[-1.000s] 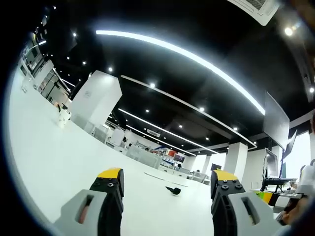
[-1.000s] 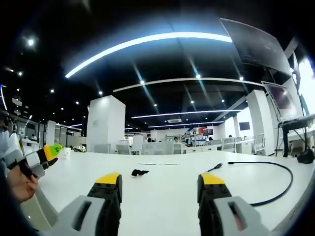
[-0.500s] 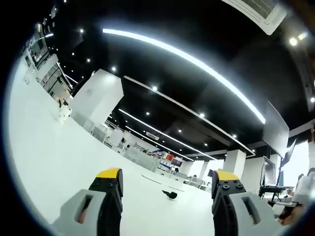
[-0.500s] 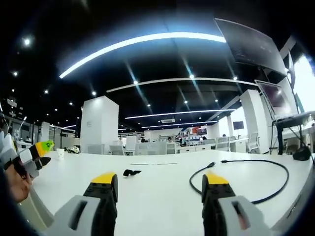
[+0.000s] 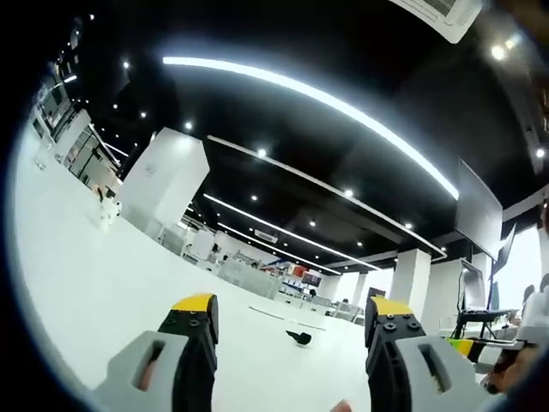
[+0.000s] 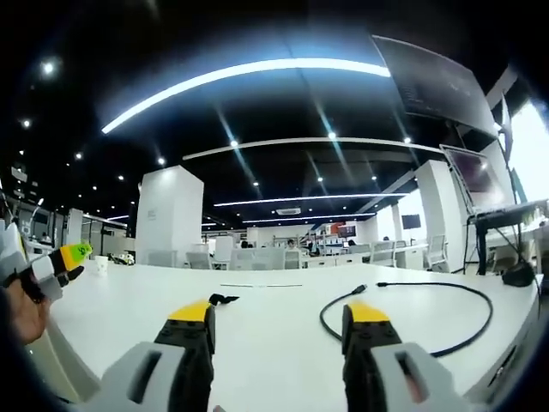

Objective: Find the charging cable on the desk, coil it up and secure with Velcro.

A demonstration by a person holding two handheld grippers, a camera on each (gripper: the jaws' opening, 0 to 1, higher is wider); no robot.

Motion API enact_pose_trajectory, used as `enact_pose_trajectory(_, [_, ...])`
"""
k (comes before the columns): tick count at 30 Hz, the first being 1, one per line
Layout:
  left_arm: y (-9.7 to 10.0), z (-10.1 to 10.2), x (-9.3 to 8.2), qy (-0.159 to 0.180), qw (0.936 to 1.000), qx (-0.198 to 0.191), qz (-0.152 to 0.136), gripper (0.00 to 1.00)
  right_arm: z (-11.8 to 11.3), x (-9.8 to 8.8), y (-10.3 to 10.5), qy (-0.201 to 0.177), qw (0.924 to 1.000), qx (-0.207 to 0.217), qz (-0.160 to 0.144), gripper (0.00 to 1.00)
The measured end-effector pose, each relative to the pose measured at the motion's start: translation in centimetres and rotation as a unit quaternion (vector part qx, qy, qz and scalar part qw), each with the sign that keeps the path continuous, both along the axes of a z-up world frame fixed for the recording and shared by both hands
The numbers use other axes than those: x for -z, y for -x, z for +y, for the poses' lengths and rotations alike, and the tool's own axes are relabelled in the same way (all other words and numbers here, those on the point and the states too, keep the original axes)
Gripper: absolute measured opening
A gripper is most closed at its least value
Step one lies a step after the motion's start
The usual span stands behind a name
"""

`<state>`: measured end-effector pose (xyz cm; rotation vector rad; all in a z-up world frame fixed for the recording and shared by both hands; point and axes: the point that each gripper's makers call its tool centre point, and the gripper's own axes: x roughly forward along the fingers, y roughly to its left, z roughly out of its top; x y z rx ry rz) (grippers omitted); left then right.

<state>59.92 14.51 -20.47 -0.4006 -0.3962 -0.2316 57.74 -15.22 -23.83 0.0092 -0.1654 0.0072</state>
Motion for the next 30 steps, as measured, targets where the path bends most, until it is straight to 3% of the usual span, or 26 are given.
enact_pose_trajectory(8, [0.5, -0.2, -0.2, 0.013, 0.9999, 0.004, -0.009, 0.69, -0.6, -0.4, 0.6, 0.009, 0.9999, 0.006, 0.001, 0.63])
enact_pose_trajectory(18, [0.5, -1.1, -0.2, -0.001, 0.9999, 0.013, -0.003, 0.69, -0.5, -0.3, 0.6, 0.013, 0.9999, -0.004, 0.002, 0.67])
enact_pose_trajectory(30, [0.6, -0.3, 0.0, 0.013, 0.9998, 0.011, -0.007, 0.69, -0.4, 0.0, 0.4, 0.011, 0.9999, 0.000, 0.007, 0.67])
